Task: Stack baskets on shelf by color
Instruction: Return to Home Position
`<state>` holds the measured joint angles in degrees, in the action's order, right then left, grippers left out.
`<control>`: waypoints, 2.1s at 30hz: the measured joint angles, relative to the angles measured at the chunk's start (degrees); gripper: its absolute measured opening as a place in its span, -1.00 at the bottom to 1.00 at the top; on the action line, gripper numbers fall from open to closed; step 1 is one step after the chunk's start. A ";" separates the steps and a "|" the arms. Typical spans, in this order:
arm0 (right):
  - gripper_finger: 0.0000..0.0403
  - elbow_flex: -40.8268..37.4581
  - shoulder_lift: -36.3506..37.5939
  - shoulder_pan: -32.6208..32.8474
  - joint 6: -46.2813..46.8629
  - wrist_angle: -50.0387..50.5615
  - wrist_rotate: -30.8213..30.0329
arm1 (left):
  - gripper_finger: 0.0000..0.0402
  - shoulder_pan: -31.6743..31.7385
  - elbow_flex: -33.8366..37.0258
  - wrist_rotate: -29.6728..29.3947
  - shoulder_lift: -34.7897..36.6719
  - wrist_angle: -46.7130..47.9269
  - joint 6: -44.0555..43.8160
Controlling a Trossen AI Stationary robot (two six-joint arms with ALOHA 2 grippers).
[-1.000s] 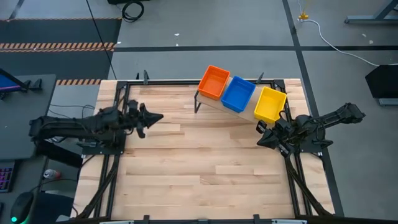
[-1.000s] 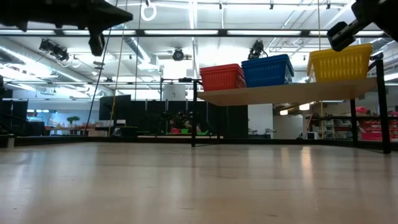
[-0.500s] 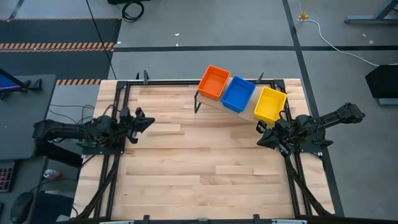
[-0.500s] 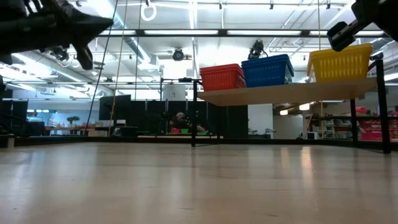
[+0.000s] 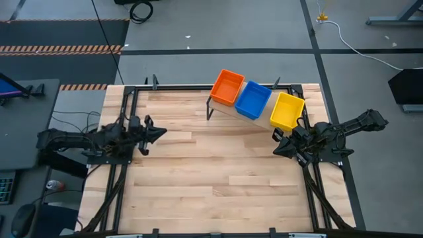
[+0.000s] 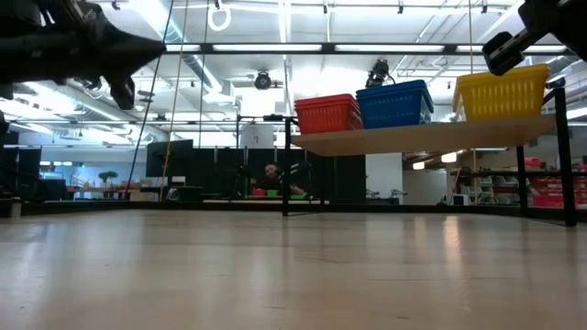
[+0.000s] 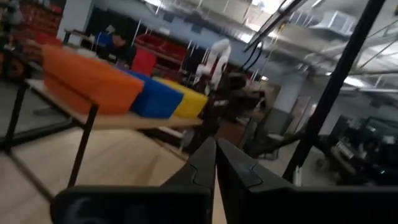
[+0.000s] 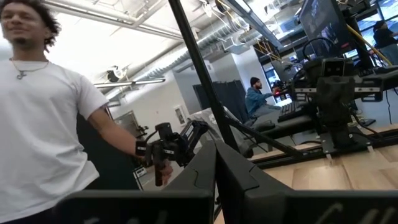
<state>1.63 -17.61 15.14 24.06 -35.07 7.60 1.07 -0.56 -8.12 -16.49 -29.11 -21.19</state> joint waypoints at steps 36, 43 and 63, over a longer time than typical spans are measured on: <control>-0.94 0.00 0.00 0.01 -0.01 0.02 0.00 | -0.88 1.04 0.02 -4.76 0.02 17.01 20.35; -0.94 0.00 0.00 0.02 0.01 0.02 0.00 | -0.84 1.04 0.02 -4.76 0.02 16.97 20.35; -0.94 0.00 0.00 0.02 0.00 0.02 0.01 | -0.84 0.58 0.04 -4.68 0.02 16.94 20.34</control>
<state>1.63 -17.61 15.16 24.06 -35.05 7.60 1.65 -0.51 -12.80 -16.47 -12.16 -0.85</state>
